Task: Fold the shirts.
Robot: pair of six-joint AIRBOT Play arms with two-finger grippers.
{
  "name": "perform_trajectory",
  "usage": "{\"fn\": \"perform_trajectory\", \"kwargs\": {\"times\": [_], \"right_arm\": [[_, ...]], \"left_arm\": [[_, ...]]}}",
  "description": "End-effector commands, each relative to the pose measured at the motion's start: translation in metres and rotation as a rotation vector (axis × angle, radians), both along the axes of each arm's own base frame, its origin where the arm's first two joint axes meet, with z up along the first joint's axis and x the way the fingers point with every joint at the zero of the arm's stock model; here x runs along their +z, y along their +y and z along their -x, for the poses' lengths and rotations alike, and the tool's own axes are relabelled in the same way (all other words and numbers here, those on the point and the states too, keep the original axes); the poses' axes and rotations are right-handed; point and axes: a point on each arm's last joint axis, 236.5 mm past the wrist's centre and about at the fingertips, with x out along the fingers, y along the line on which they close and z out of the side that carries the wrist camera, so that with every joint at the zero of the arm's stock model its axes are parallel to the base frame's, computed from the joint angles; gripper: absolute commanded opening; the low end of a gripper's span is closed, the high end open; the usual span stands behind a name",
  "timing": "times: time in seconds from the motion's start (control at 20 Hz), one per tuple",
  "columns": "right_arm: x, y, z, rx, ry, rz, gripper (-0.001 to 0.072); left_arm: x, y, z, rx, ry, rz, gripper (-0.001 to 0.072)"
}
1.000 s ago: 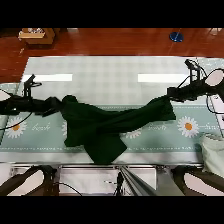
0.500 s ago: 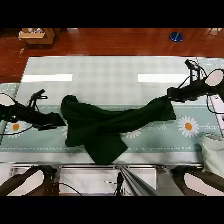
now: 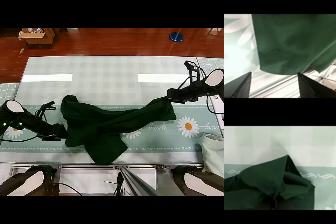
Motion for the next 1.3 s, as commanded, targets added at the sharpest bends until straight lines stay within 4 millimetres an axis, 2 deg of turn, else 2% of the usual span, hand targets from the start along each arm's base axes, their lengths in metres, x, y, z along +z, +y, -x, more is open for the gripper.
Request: {"fn": "perform_trajectory", "kwargs": {"times": [0.0, 0.15, 0.3, 0.35, 0.4, 0.45, 0.5, 0.6, 0.7, 0.85, 0.95, 1.05, 1.1, 1.25], "right_arm": [[-0.001, 0.0, 0.002, 0.001, 0.009, -0.001, 0.0018], [-0.001, 0.001, 0.003, 0.002, 0.014, -0.002, 0.0018], [-0.002, 0.002, 0.007, 0.006, 0.029, -0.006, 0.0018], [-0.002, 0.002, 0.008, 0.007, 0.035, -0.007, 0.0018], [-0.003, 0.002, 0.01, 0.009, 0.043, -0.008, 0.0018], [-0.003, 0.002, 0.011, 0.011, 0.049, -0.009, 0.0018], [-0.003, 0.003, 0.013, 0.013, 0.057, -0.01, 0.0018], [-0.004, 0.003, 0.018, 0.018, 0.076, -0.011, 0.0018], [-0.004, 0.004, 0.025, 0.026, 0.101, -0.014, 0.0018], [0.013, 0.005, 0.028, 0.035, 0.063, -0.011, 0.0017], [0.041, 0.004, 0.027, 0.048, -0.03, 0.004, 0.0017], [0.08, 0.002, 0.024, 0.052, -0.143, 0.02, 0.0017], [0.107, 0.002, 0.022, 0.051, -0.219, 0.027, 0.0017], [0.203, 0.0, 0.021, 0.046, -0.477, 0.054, 0.0018]], "left_arm": [[-0.005, -0.004, 0.013, -0.017, 0.039, 0.008, 0.0694], [-0.018, -0.01, 0.018, -0.031, 0.081, 0.002, 0.0694], [-0.038, -0.02, 0.009, 0.009, 0.106, -0.028, 0.0675], [-0.047, -0.02, 0.002, 0.055, 0.106, -0.057, 0.0593], [-0.055, -0.02, -0.006, 0.105, 0.102, -0.083, 0.033], [-0.058, -0.022, -0.013, 0.131, 0.084, -0.083, 0.0097], [-0.058, -0.024, -0.021, 0.149, 0.057, -0.076, 0.0042], [-0.05, -0.024, -0.029, 0.126, 0.036, -0.064, 0.0041], [-0.03, -0.028, -0.036, 0.065, 0.006, -0.03, 0.004], [0.023, -0.029, -0.068, 0.027, -0.167, -0.012, 0.0039], [0.082, -0.028, -0.099, 0.025, -0.371, -0.014, 0.004], [0.162, -0.027, -0.124, 0.048, -0.607, -0.019, 0.004], [0.204, -0.026, -0.131, 0.067, -0.719, -0.02, 0.004], [0.332, -0.02, -0.13, 0.107, -1.057, -0.029, 0.0039]]}}
